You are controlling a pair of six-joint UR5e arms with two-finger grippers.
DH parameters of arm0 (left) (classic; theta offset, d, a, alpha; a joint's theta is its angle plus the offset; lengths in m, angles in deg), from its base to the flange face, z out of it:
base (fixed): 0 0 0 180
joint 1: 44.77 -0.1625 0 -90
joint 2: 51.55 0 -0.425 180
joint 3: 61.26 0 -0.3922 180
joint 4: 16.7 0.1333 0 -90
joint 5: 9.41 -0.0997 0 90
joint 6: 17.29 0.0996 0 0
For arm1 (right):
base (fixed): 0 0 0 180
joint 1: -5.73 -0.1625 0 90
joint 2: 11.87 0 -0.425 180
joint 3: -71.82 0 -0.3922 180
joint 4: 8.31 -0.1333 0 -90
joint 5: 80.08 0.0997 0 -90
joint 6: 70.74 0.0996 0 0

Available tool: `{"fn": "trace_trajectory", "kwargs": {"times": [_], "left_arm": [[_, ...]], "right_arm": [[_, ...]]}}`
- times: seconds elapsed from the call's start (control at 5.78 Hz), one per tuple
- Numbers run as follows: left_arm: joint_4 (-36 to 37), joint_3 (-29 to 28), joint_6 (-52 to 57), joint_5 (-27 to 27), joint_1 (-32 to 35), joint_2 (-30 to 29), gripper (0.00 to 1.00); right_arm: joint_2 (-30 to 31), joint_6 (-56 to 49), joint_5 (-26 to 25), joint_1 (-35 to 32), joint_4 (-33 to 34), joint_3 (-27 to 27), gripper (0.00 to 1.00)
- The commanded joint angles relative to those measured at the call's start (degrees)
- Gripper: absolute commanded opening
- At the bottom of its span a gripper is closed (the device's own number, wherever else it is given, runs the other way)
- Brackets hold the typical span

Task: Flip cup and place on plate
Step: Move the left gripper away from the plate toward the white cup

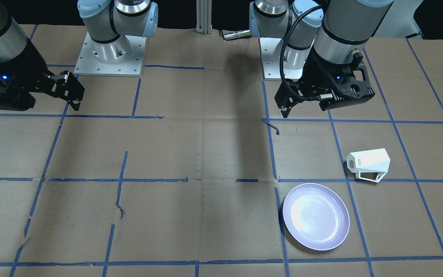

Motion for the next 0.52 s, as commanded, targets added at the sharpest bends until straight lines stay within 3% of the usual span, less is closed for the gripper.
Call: {"fn": "trace_trajectory", "kwargs": {"times": [0.0,0.35], "left_arm": [[-0.09,0.01,-0.09,-0.17,0.02,-0.01,0.99],[-0.17,0.19,-0.09,-0.35,0.02,-0.01,0.99]], "right_arm": [[0.00,0.00,0.00,0.00,0.00,0.00,1.00],[0.00,0.00,0.00,0.00,0.00,0.00,1.00]]}}
